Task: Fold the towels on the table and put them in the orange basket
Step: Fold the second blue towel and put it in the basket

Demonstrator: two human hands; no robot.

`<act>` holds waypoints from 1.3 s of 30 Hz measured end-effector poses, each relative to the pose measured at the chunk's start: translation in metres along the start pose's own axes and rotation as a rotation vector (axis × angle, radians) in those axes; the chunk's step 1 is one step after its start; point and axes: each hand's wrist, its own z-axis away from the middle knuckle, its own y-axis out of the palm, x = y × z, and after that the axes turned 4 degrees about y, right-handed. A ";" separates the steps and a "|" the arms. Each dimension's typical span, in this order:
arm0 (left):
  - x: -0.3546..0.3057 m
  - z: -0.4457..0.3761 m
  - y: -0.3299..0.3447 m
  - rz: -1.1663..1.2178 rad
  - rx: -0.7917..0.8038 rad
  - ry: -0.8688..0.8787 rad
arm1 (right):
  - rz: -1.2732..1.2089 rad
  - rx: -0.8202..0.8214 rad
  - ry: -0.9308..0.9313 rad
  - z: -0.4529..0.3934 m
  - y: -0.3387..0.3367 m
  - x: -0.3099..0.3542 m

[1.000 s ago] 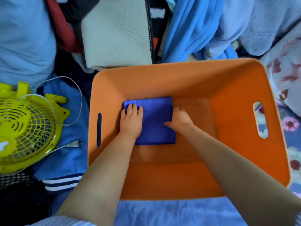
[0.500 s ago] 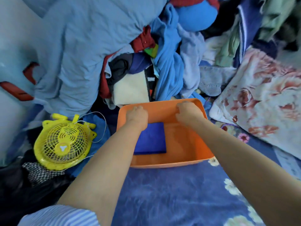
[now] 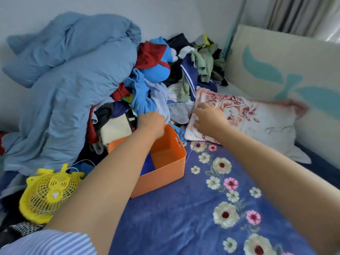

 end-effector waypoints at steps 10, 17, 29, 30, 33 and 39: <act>-0.200 0.089 -0.095 0.095 -0.231 0.522 | 0.115 -0.124 0.486 0.216 -0.094 -0.105; -0.367 0.171 -0.149 0.096 -0.292 0.868 | 0.201 -0.169 0.845 0.388 -0.152 -0.188; -0.653 0.366 -0.234 0.121 -0.399 1.286 | 0.291 -0.176 1.258 0.697 -0.228 -0.299; -0.678 0.386 -0.244 0.141 -0.413 1.318 | 0.302 -0.173 1.291 0.727 -0.237 -0.308; -0.729 0.424 -0.262 0.153 -0.424 1.374 | 0.293 -0.169 1.362 0.789 -0.255 -0.328; -0.832 0.486 -0.281 0.088 -0.461 1.463 | 0.296 -0.221 1.471 0.906 -0.279 -0.374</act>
